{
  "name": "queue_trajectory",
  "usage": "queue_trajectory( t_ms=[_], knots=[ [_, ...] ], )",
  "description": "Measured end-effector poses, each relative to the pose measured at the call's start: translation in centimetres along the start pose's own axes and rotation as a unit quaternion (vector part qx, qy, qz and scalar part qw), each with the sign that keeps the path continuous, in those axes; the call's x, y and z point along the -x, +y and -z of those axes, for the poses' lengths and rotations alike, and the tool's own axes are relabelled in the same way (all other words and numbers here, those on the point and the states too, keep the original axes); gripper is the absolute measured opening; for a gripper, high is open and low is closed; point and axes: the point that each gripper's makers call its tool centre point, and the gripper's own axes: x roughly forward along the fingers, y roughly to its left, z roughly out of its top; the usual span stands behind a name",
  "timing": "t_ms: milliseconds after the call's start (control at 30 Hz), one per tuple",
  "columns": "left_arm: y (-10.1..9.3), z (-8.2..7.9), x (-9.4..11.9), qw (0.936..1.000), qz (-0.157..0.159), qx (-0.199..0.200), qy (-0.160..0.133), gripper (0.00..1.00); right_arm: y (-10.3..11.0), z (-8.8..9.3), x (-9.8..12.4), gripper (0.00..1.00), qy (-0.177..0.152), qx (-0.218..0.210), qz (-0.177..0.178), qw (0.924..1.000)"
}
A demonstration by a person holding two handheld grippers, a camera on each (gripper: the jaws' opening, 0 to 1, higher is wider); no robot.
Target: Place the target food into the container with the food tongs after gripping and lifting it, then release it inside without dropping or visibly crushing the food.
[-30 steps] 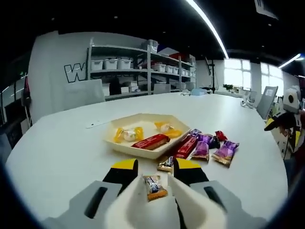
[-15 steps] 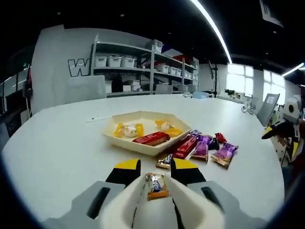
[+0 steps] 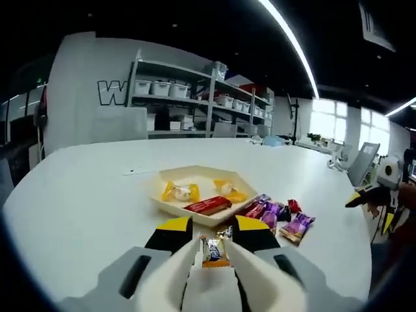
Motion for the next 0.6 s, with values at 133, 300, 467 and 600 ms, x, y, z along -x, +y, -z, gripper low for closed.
queue_trajectory(
  t_ms=[133,300,467,600],
  knots=[
    [-0.2,-0.8,-0.5,1.0,0.004,0.0,-0.007,0.22,0.0,0.1,-0.1,0.79,-0.001,-0.002,-0.001,1.0],
    [-0.3,-1.9,-1.6,0.9998,0.008,-0.004,-0.015,0.22,-0.2,0.2,0.0,0.79,-0.002,-0.005,0.003,1.0],
    [-0.5,-2.5,-3.2,0.9997,0.015,-0.008,-0.015,0.23,-0.4,0.5,0.1,0.79,-0.001,-0.008,0.006,0.9999],
    [-0.6,-2.7,-4.5,0.9996,0.019,-0.016,-0.012,0.23,-0.9,0.7,0.3,0.79,-0.001,-0.011,0.012,0.9999]
  ],
)
